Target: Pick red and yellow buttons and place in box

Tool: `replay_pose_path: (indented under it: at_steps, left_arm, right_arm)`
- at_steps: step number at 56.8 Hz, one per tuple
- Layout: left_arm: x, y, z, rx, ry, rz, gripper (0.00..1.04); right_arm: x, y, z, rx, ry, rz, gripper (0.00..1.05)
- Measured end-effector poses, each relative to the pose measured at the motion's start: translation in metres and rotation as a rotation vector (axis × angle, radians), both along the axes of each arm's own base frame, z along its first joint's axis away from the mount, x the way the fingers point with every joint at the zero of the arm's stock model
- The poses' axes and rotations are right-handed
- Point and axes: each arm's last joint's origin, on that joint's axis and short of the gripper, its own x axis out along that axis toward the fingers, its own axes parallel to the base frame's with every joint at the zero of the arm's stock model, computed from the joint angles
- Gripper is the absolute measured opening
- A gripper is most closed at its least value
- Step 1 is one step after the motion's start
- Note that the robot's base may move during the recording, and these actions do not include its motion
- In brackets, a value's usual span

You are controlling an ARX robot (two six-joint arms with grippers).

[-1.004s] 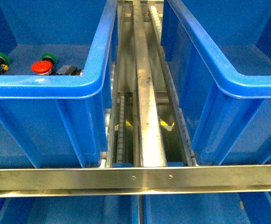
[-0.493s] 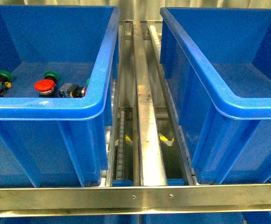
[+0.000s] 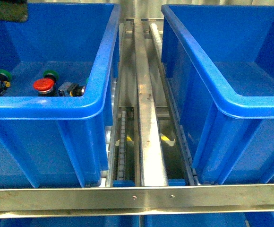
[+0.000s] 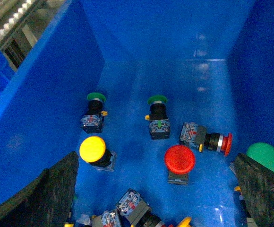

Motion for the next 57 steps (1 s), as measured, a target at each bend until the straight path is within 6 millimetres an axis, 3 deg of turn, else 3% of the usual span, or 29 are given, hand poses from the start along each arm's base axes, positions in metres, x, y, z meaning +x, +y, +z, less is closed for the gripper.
replay_pose_path:
  at_steps: [25,57]
  left_arm:
    - [0.065,-0.005,-0.029,0.057,0.168,-0.008,0.97]
    - [0.086,-0.013,-0.061,0.08,0.273,-0.036,0.97]
  right_arm:
    - [0.0,0.0,0.0,0.0,0.0,0.0,0.99]
    - [0.0,0.0,0.0,0.0,0.0,0.0,0.99]
